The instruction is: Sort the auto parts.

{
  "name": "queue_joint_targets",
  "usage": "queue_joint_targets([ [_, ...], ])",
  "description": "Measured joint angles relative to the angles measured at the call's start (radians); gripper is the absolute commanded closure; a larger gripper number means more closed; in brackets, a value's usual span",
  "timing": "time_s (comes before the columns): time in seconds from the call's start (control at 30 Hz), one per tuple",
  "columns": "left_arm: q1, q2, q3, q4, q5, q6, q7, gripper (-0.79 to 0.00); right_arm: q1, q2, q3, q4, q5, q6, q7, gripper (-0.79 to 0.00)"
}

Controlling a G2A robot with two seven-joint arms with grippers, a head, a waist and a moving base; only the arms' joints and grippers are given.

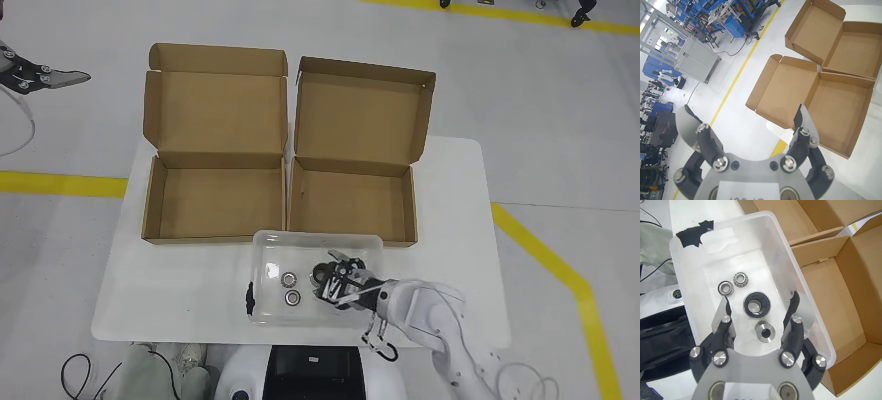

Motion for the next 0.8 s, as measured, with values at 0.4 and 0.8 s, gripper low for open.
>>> queue_joint_targets([
  [0.4,0.000,0.000,0.000,0.000,0.000,0.000,0.000,-0.785,0.059,-0.005,-0.066,0.073,0.028,0.054,0.083,-0.616],
  [0.8,0.000,0.000,0.000,0.000,0.000,0.000,0.000,-0.785,0.134,-0.015,-0.135,0.143,0.038,0.105,0.125,-0.548],
])
